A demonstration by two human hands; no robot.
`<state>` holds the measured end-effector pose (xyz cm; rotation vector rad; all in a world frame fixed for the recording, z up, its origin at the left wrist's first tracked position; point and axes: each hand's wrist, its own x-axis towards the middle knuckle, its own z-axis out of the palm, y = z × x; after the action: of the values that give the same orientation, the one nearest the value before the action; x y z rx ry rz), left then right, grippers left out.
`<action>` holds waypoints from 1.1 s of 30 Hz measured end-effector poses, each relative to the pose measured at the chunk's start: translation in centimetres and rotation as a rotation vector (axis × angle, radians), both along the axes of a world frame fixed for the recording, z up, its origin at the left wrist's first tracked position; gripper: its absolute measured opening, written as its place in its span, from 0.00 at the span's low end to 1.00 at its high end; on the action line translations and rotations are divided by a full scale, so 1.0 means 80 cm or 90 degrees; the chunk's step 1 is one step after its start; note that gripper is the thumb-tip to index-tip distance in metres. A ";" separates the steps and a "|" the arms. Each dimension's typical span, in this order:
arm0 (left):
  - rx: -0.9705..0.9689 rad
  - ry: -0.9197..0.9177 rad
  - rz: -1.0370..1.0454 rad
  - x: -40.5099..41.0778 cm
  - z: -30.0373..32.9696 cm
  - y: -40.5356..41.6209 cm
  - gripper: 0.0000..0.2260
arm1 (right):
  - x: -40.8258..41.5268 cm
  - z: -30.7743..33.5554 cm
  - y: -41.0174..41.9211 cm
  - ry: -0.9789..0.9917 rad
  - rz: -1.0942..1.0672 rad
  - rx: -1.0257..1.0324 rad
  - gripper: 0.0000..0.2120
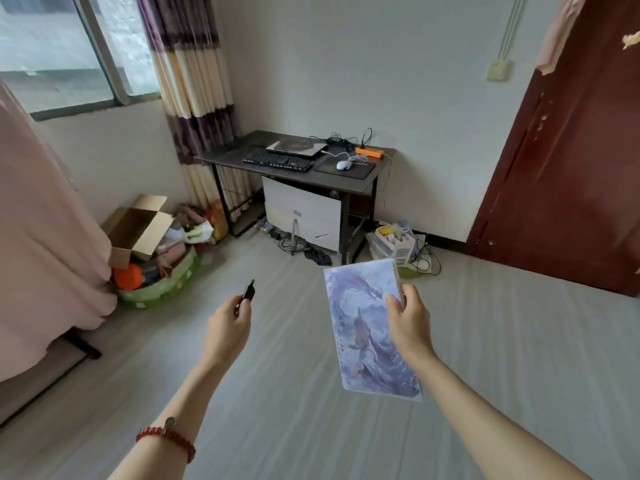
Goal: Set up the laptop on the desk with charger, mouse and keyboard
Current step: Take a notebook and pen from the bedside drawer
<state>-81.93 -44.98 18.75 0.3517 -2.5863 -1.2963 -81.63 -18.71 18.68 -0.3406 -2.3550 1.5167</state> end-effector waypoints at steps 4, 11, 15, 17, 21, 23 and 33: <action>0.014 -0.016 0.035 -0.167 -0.024 -0.059 0.10 | -0.185 -0.021 -0.060 0.004 0.037 0.015 0.05; 0.016 0.022 0.021 -0.473 -0.001 -0.164 0.09 | -0.490 0.003 -0.170 -0.015 0.063 0.005 0.04; -0.004 0.020 0.014 -0.633 0.004 -0.202 0.11 | -0.642 0.008 -0.212 -0.022 0.053 0.025 0.04; -0.022 0.025 0.022 -0.705 0.002 -0.216 0.11 | -0.716 0.006 -0.231 -0.023 0.054 0.011 0.04; -0.004 0.015 0.042 -0.849 -0.020 -0.253 0.10 | -0.874 -0.014 -0.272 -0.025 0.080 -0.014 0.04; 0.000 0.007 0.066 -0.947 -0.025 -0.287 0.11 | -0.989 -0.022 -0.305 -0.022 0.120 -0.025 0.05; -0.009 -0.035 0.204 -1.230 -0.028 -0.471 0.12 | -1.365 -0.049 -0.525 -0.119 0.135 -0.149 0.09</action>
<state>-180.31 -82.63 16.52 0.7719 -2.4502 -1.1689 -190.87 -60.69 14.72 -0.3058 -2.4216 1.9447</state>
